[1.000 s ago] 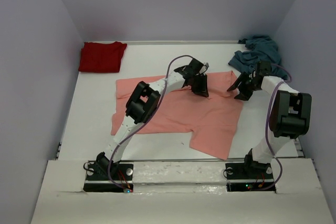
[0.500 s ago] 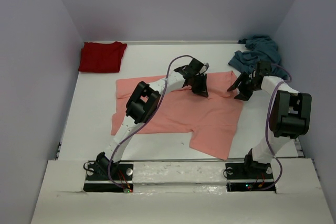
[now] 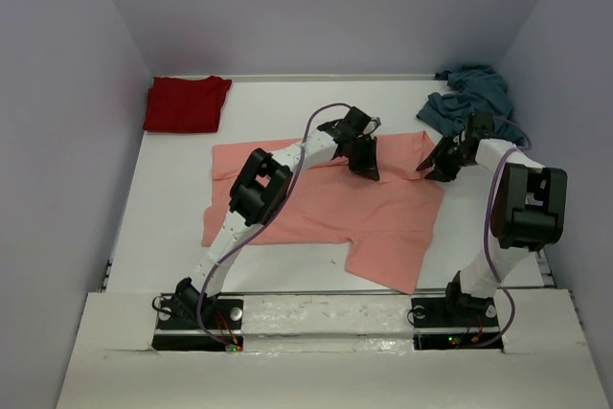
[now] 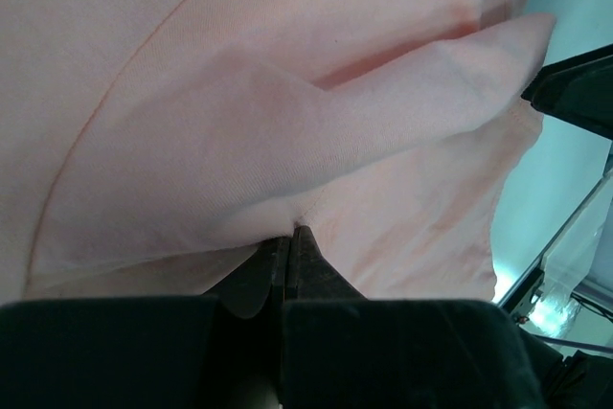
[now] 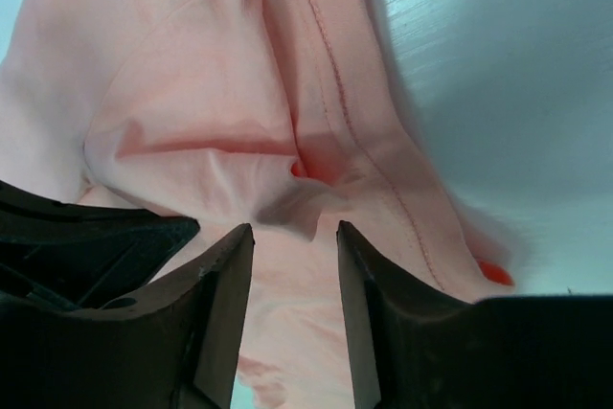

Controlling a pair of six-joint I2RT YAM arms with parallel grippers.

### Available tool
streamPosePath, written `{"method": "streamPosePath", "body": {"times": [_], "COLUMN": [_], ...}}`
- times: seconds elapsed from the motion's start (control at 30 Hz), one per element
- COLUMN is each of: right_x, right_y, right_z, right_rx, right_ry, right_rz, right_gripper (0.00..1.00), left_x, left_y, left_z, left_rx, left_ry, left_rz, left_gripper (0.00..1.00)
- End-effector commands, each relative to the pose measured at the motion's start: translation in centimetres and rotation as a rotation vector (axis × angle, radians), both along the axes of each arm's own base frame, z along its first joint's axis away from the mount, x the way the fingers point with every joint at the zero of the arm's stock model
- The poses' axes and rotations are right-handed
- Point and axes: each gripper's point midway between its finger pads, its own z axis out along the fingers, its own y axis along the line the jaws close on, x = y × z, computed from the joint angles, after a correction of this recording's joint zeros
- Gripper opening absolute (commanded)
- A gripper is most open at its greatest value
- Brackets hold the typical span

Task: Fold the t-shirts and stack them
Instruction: Fold the tshirt

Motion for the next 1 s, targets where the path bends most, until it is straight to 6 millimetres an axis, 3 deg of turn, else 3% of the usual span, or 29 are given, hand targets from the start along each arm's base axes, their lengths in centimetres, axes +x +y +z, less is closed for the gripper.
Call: {"method": "streamPosePath", "body": {"times": [0.0, 0.17, 0.23, 0.6, 0.97], "right_x": [1.3, 1.4, 1.5, 1.7, 2.4], "right_y": [-0.8, -0.9, -1.0, -0.8, -0.3], "right_z": [-0.3, -1.2, -1.2, 0.2, 3.9], "right_rx": [-0.028, -0.029, -0.03, -0.022, 0.004], "right_ry": [-0.032, -0.013, -0.014, -0.041, -0.101], "right_rz": [-0.007, -0.009, -0.011, -0.011, 0.002], "right_gripper": [0.36, 0.03, 0.0, 0.0, 0.0], "left_x": [-0.6, -0.4, -0.3, 0.1, -0.1], "left_y": [-0.2, 0.0, 0.1, -0.1, -0.1], "left_z": [6.7, 7.6, 7.7, 8.9, 9.2], "left_rx": [-0.086, -0.101, -0.103, -0.132, -0.142], "left_ry": [-0.023, -0.02, -0.022, -0.014, 0.0], "left_rz": [-0.021, -0.018, -0.017, -0.018, -0.024], "left_gripper": [0.02, 0.03, 0.02, 0.03, 0.02]}}
